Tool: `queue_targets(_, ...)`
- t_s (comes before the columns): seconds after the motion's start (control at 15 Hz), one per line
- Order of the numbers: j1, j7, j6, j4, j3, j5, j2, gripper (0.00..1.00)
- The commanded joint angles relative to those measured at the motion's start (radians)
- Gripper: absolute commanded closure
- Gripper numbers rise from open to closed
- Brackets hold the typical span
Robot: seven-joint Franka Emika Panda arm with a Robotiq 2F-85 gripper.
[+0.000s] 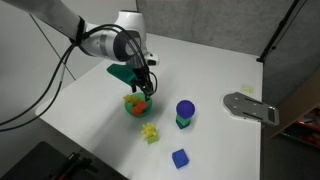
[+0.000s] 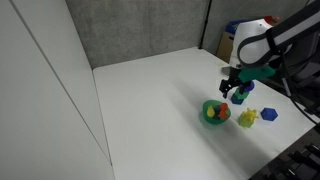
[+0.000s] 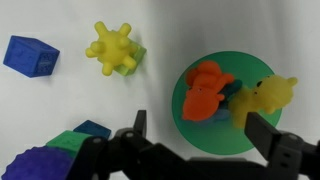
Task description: Pick up the orange toy from the green bowl and put it on the blue block
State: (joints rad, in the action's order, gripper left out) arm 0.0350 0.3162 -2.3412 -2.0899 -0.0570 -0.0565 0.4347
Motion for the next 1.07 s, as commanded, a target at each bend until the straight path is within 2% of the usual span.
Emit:
queue_targets(0.0, 0.032, 0.066, 0.001, 0.075, -0.023, -0.008, 0.095, 0.00)
queue_targets(0.53, 0.081, 0.124, 0.010, 0.160, -0.050, -0.006, 0.242, 0.00)
queue_targets(0.6, 0.085, 0.126, 0.011, 0.168, -0.053, -0.006, 0.252, 0.09)
queue_targets(0.67, 0.088, 0.125, 0.015, 0.175, -0.055, -0.004, 0.258, 0.28)
queue_targets(1.0, 0.088, 0.108, 0.034, 0.172, -0.041, 0.018, 0.231, 0.68)
